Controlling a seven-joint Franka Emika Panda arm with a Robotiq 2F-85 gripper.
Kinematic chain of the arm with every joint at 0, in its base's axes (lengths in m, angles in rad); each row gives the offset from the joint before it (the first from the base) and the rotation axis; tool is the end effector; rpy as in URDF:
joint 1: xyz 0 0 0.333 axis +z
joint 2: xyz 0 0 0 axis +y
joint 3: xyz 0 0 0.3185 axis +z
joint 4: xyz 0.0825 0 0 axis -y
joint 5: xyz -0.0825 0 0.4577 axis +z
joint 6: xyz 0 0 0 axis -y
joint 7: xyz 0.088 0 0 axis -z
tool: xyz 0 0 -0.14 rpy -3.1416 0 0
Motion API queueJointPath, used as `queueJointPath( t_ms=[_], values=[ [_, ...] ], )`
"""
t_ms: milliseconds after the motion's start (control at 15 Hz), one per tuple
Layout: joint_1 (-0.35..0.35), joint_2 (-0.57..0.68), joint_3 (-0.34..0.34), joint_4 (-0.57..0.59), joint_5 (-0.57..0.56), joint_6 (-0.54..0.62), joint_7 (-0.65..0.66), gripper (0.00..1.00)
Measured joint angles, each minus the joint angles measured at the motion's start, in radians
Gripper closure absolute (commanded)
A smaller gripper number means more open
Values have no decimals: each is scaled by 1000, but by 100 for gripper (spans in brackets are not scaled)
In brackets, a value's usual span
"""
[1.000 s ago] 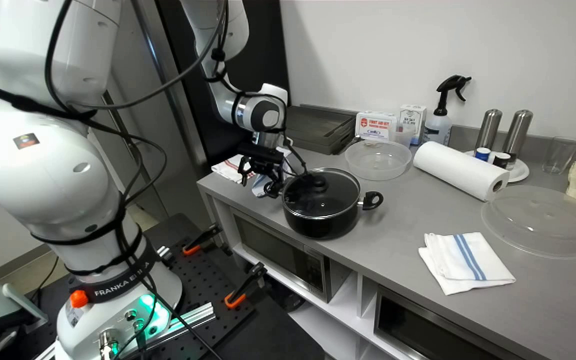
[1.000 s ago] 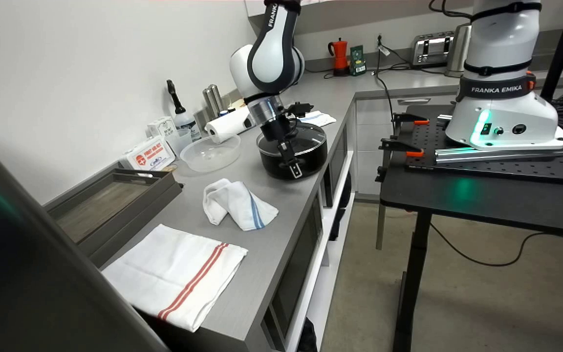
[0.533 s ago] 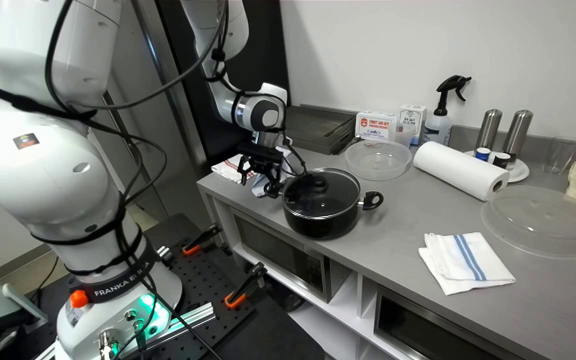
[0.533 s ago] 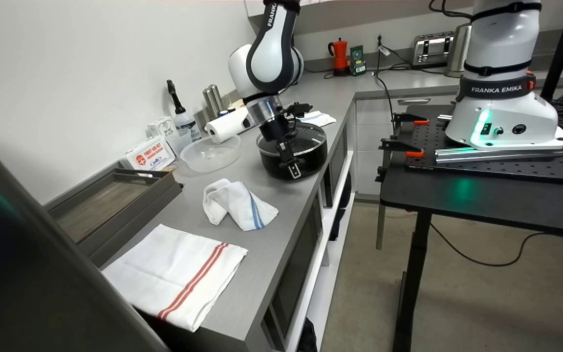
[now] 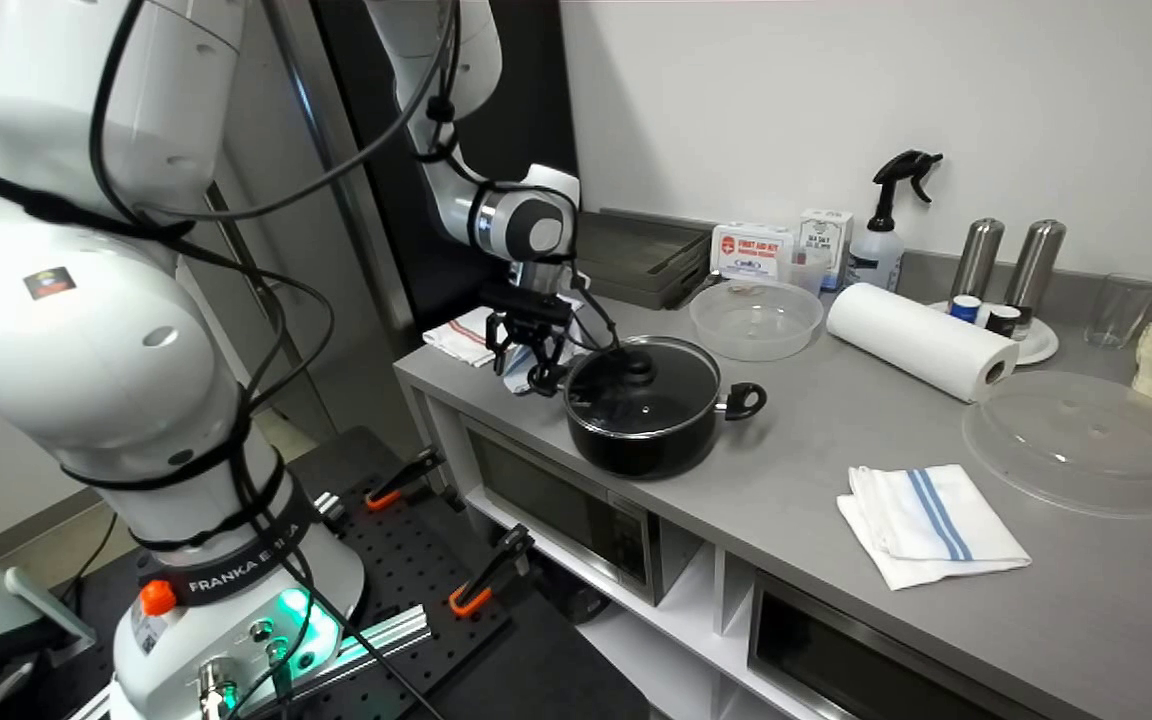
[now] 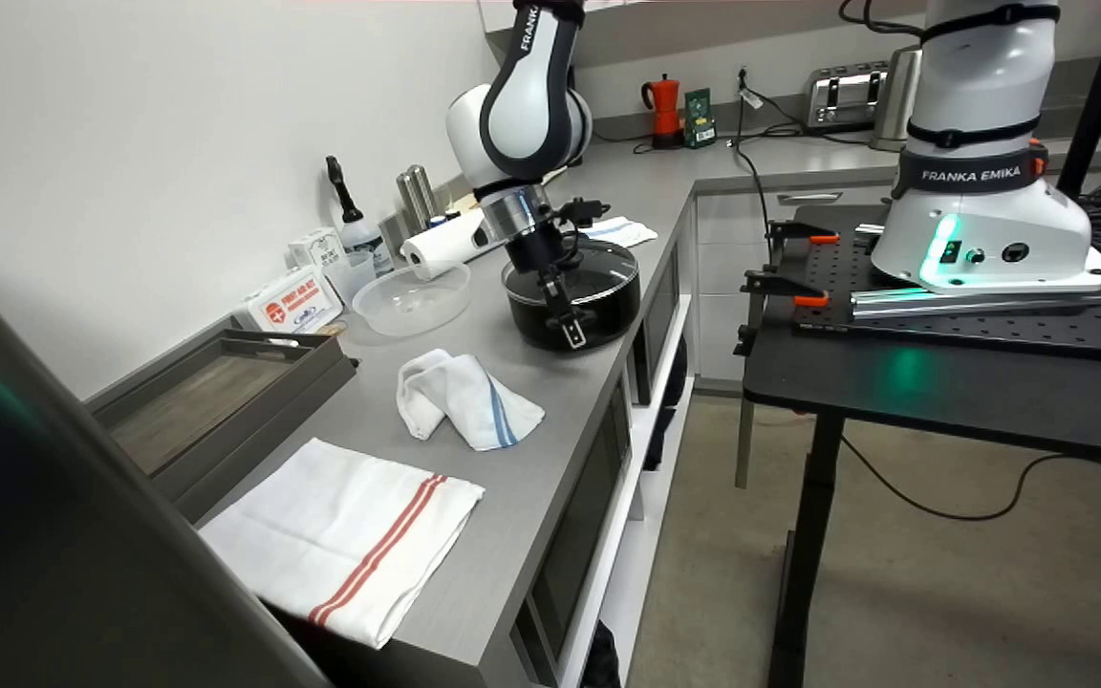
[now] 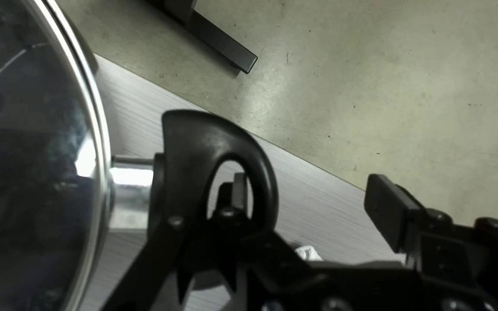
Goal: Move the pot to the right
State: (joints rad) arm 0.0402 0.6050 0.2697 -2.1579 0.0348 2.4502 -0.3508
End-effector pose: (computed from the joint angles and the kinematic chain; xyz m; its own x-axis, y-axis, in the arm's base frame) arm 0.5093 0.1902 0.0061 0.7849 0.5801 -0.2178 0.5279 -0.8101 -0.2551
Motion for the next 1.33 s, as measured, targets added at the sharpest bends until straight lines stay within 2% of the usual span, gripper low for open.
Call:
queueJointPath(
  t_ms=[333,1333],
  values=[
    [-15,0,-4,5,0,0,0,98],
    [-20,4,-25,20,-2,-6,0,96]
  ],
)
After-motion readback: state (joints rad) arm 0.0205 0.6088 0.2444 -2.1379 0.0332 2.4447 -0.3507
